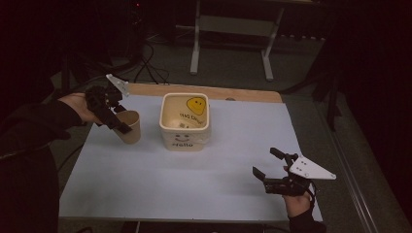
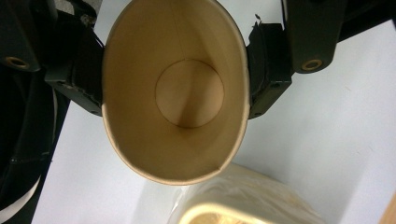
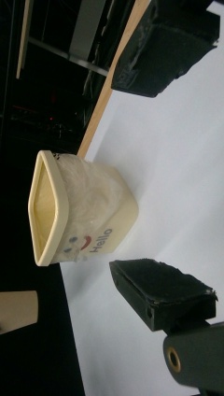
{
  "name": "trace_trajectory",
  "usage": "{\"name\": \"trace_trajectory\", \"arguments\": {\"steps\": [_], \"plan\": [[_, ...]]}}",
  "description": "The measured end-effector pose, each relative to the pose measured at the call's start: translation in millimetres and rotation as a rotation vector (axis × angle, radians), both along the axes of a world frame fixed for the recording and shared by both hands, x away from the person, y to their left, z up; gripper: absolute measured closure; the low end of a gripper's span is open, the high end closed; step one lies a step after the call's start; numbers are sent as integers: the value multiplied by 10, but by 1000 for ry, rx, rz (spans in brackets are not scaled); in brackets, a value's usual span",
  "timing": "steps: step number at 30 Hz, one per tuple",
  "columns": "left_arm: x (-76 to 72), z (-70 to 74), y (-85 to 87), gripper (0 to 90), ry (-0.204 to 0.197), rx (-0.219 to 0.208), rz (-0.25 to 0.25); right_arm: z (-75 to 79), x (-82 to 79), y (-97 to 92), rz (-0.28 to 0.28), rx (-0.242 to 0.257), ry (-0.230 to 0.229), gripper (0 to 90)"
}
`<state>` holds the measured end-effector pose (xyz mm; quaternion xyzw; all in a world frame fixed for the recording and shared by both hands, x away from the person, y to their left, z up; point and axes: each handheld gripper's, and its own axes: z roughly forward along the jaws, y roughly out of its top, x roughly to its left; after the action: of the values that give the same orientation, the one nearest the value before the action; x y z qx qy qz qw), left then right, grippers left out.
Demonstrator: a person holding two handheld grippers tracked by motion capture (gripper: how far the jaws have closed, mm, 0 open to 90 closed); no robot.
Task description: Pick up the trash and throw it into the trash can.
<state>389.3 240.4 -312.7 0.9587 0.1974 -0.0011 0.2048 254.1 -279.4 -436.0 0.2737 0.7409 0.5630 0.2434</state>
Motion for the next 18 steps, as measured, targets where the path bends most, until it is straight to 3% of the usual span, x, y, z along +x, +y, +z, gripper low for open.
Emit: {"name": "trace_trajectory", "arguments": {"steps": [3,4,7,18], "plan": [[9,32,-9,319,-2,4,-5,-2,2,1,1,0,1,114],[38,144,-48,319,-10,4,-11,-3,4,1,1,0,2,114],[75,255,-95,320,-23,1,-20,-2,1,2,2,-1,1,114],[216,503,-302,325,-43,-4,-54,-11,8,-3,4,0,8,114]]}}
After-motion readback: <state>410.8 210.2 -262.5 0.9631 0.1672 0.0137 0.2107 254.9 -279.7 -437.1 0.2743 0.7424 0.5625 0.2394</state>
